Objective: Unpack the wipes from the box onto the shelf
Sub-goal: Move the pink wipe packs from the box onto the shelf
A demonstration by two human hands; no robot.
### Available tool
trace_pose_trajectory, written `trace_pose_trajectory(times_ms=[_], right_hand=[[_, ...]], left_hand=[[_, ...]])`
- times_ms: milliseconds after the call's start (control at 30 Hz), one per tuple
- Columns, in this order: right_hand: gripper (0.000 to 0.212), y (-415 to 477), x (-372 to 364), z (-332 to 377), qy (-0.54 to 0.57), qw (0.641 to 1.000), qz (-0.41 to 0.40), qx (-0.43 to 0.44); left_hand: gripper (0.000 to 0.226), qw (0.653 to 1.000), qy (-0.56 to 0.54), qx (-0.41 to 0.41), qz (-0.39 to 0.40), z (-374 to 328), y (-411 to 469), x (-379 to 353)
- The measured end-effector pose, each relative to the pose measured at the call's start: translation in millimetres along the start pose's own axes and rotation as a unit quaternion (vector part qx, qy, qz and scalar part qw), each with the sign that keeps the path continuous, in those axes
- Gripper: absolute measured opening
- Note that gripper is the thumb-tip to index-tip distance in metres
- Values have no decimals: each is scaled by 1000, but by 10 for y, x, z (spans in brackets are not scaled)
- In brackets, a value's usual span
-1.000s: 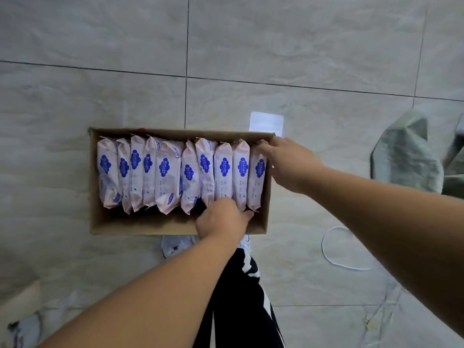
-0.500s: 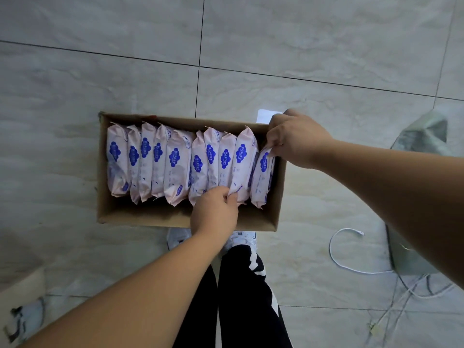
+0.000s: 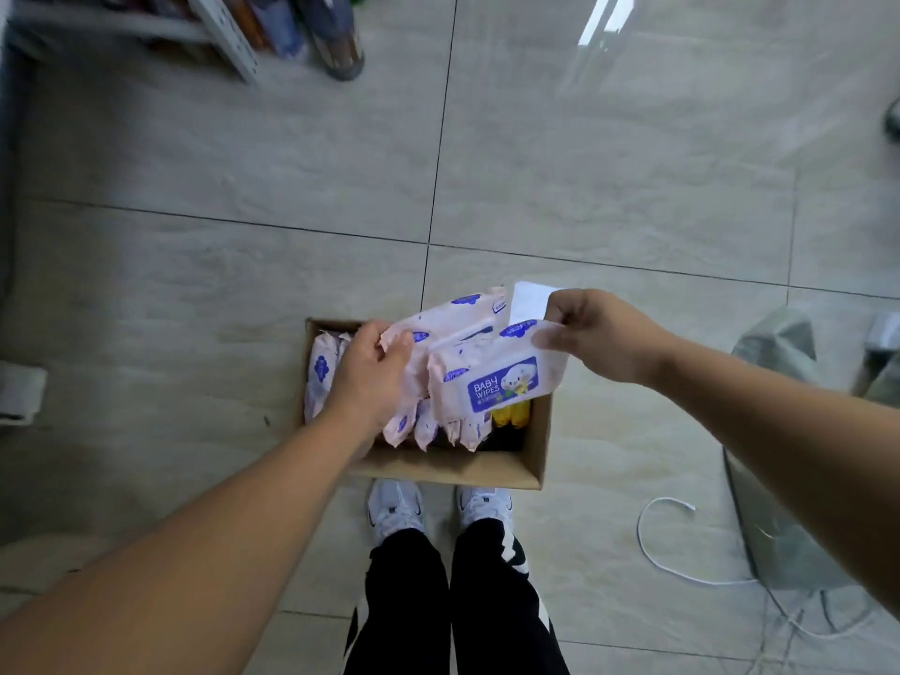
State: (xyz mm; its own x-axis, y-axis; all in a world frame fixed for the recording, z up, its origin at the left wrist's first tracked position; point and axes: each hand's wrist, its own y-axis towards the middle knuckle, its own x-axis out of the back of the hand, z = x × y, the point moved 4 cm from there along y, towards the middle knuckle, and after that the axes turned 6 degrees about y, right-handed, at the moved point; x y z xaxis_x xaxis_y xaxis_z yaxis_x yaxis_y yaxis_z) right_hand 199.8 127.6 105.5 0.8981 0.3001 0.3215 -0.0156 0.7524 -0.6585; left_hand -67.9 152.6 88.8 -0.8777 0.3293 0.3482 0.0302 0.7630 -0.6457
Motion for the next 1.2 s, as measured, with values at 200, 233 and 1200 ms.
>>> trace_pose_trajectory(times_ms=[200, 233, 1200], right_hand=[[34, -388, 439, 1019, 153, 987, -16, 49], [33, -473, 525, 1255, 159, 985, -20, 63], [28, -4167, -189, 7580, -38, 847, 142, 510]], left_hand=[[32, 994, -100, -15, 42, -1205, -259, 669], [29, 991, -119, -18, 50, -1427, -323, 801], [22, 880, -287, -261, -275, -3727, -5227, 5555]])
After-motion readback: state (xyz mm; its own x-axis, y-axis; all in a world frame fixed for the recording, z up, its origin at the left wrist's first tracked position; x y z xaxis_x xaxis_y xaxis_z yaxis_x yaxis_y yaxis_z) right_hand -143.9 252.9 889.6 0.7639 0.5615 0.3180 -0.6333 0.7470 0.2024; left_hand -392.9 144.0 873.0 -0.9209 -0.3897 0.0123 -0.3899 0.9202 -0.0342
